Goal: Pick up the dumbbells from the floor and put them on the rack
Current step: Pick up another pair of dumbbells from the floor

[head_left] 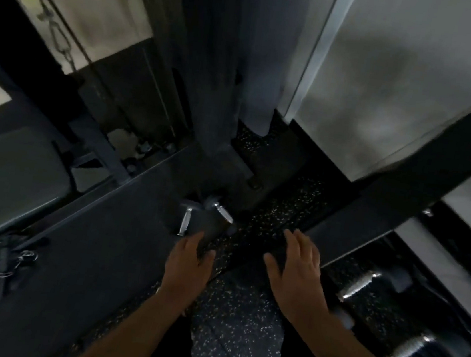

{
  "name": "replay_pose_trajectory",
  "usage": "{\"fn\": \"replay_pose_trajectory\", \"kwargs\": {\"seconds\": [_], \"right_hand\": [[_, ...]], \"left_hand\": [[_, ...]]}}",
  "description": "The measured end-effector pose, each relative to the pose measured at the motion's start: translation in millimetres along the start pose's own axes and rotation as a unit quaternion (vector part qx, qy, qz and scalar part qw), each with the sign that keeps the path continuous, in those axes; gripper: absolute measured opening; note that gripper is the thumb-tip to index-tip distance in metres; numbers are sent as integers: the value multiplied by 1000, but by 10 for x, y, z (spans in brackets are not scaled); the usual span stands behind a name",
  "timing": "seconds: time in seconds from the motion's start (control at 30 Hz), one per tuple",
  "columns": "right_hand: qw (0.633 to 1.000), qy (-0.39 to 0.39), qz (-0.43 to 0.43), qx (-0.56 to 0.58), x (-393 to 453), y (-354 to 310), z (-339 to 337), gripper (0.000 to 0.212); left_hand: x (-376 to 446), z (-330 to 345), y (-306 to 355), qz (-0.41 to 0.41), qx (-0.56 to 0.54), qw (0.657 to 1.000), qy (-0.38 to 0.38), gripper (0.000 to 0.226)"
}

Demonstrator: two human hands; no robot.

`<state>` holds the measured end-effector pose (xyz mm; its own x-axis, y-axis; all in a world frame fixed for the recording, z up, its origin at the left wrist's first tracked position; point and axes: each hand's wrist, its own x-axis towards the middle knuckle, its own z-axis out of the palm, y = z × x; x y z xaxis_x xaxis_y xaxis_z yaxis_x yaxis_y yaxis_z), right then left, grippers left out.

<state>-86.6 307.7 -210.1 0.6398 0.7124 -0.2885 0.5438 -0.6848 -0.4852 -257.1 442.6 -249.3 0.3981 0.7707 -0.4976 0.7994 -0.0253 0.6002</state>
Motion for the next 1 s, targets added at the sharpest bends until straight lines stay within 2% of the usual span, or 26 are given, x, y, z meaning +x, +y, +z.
{"fn": "replay_pose_trajectory", "kwargs": {"seconds": [0.13, 0.27, 0.6, 0.77, 1.0], "right_hand": [[999, -46, -2, -18, 10, -476, 659, 67], [996, -81, 11, -27, 177, -690, 1095, 68], [990, -138, -2, -39, 1173, -293, 2206, 64], [980, -184, -44, -68, 1758, 196, 3150, 66], [976, -204, -7, -75, 2778, 1037, 4749, 70]], "left_hand": [[222, -279, -607, -9, 19, 1000, -18, 44], [438, -355, -914, -47, 17, 999, -19, 49], [1612, 176, -1641, -93, 28, 995, -29, 54], [2479, 889, -2354, -88, 60, 994, -37, 54], [3833, 2127, -3511, -74, 81, 993, -50, 59]]}}
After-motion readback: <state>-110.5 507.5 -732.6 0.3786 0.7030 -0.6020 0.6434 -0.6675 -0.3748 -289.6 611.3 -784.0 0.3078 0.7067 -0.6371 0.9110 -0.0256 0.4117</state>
